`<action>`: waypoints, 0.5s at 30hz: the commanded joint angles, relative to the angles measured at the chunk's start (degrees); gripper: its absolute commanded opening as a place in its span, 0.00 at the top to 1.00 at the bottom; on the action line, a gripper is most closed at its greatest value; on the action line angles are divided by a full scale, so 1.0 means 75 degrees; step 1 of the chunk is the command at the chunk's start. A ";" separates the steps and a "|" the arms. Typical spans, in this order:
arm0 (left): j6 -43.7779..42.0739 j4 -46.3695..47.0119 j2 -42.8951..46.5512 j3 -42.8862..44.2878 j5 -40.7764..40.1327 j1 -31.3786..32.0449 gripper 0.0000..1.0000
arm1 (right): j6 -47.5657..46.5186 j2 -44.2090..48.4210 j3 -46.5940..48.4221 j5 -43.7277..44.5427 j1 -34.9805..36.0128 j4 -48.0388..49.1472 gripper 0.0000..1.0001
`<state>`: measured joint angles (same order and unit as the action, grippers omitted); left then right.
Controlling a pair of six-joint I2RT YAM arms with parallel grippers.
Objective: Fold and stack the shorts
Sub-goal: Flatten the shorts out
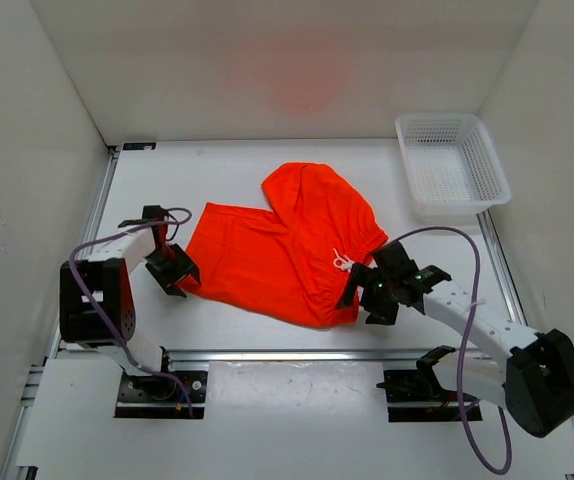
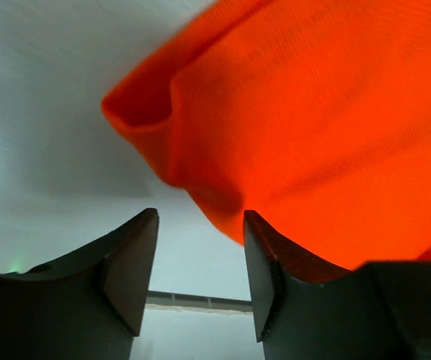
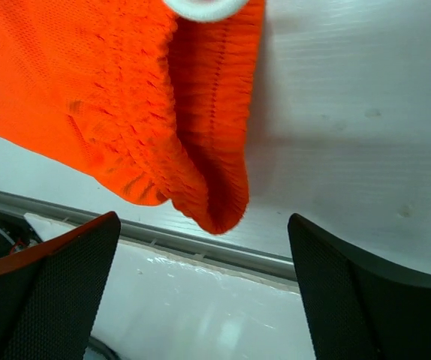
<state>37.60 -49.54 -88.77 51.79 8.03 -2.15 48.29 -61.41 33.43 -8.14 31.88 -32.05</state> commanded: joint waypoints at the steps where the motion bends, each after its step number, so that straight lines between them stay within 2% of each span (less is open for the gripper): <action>1: 0.0177 0.0511 -0.0419 0.0265 -0.0309 -0.0029 0.41 | 0.0065 -0.0354 -0.0051 -0.0742 -0.0043 0.1003 0.05; 3: 0.0177 0.0581 -0.0620 0.0359 -0.0380 -0.0029 0.52 | -0.0017 -0.0682 -0.0133 -0.0824 -0.0043 0.1355 0.08; 5: 0.0177 0.0582 -0.0854 0.0431 -0.0473 -0.0029 0.65 | -0.0087 -0.1056 -0.0133 -0.0825 -0.0043 0.1566 0.22; 6: 0.0177 0.0651 -0.0925 0.0512 -0.0473 -0.0029 0.85 | -0.0087 -0.1163 -0.0133 -0.0917 -0.0113 0.1741 0.29; 7: 0.0177 0.0652 -0.0925 0.0513 -0.0473 -0.0029 0.90 | -0.0087 -0.1234 -0.0133 -0.0918 -0.0114 0.1812 0.38; 8: 0.0177 0.0652 -0.1030 0.0513 -0.0543 -0.0029 0.90 | -0.0087 -0.1234 -0.0133 -0.1000 -0.0114 0.1813 0.61; 10: 0.0107 0.0652 -0.1101 0.0687 -0.0544 -0.0029 0.90 | -0.0087 -0.1305 -0.0063 -0.0919 -0.0114 0.1883 0.83; 12: 0.0038 0.0652 -0.1101 0.0875 -0.0544 -0.0029 0.90 | -0.0262 -0.1305 0.0356 -0.0673 -0.0357 0.1638 1.00; 14: -0.0044 0.0652 -0.1171 0.1401 -0.0370 -0.0029 0.90 | -0.0636 -0.1596 0.0825 -0.0590 -0.0709 0.1392 1.00; 15: -0.0045 0.0582 -0.1172 0.1635 -0.0252 -0.0029 0.90 | -0.0905 -0.1748 0.1593 -0.0521 -0.1141 0.1240 1.00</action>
<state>38.28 -46.87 -98.17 58.72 5.41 -2.17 45.84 -72.47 35.88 -13.65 28.23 -23.22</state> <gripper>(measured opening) 0.117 0.017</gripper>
